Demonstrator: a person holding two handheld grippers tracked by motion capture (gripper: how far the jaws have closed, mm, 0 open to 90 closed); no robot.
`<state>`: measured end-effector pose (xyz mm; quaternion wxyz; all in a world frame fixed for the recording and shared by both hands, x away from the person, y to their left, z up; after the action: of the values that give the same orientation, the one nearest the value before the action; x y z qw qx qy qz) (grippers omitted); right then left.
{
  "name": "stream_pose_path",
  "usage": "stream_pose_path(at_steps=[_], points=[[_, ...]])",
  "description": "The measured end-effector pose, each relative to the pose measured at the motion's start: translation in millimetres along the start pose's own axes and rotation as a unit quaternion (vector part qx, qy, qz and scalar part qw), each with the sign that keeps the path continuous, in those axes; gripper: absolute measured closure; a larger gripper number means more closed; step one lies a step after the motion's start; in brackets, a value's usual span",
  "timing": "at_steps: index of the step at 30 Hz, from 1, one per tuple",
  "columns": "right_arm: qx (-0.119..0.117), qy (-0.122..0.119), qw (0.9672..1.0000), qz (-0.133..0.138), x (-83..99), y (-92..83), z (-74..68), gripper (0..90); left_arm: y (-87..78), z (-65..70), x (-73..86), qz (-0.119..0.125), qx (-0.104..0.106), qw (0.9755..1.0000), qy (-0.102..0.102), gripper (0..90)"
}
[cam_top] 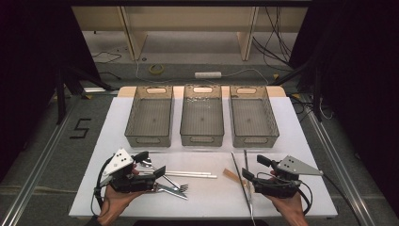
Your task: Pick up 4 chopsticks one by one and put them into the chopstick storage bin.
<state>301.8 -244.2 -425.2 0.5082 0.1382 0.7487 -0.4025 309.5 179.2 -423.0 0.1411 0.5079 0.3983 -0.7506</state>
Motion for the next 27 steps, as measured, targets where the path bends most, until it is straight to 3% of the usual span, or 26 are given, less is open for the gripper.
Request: stream_pose_path(at_steps=[9, 11, 15, 18, 22, 23, 27], points=[[0.002, -0.008, 0.9995, -0.032, -0.5, 3.0, -1.0, 26.6, -0.1, 0.4, -0.2, 0.000, 0.000, 1.0000, 0.001, 15.3], [0.007, -0.016, 0.9984, -0.054, -0.3, 5.2, -2.5, 29.0, -0.2, 0.5, -0.3, 0.001, 0.000, 1.0000, 0.001, 15.3], [-0.001, -0.020, 0.9971, -0.073, -0.2, 7.7, -3.7, 32.1, -0.2, 0.5, -0.3, 0.001, -0.001, 1.0000, 0.002, 15.3], [0.006, -0.024, 0.9958, -0.088, 0.1, 9.5, -4.7, 34.6, -0.5, 0.5, -0.3, 0.001, -0.001, 1.0000, 0.002, 15.3], [0.027, -0.026, 0.9925, -0.116, -0.1, 11.2, -4.1, 37.1, -0.6, 0.5, -0.5, 0.001, -0.001, 1.0000, 0.002, 15.3], [0.031, -0.024, 0.9900, -0.135, 1.3, 12.8, -3.1, 38.0, -0.5, 0.6, -0.5, 0.001, -0.001, 1.0000, 0.002, 15.3], [0.032, -0.023, 0.9866, -0.159, 3.3, 15.6, -2.4, 40.5, -0.2, 0.7, -0.4, 0.001, -0.001, 1.0000, 0.002, 15.3]])
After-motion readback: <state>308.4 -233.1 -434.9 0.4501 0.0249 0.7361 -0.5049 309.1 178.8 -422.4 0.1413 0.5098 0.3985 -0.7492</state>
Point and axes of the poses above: each handheld gripper's, and its own axes: y roughly forward along the jaws, x roughly out of its underside, z roughly to its right, the point moved 1 cm from there along y, roughly forward along the jaws, and after that the axes turned 7 degrees about -z, right-handed, at the moved point
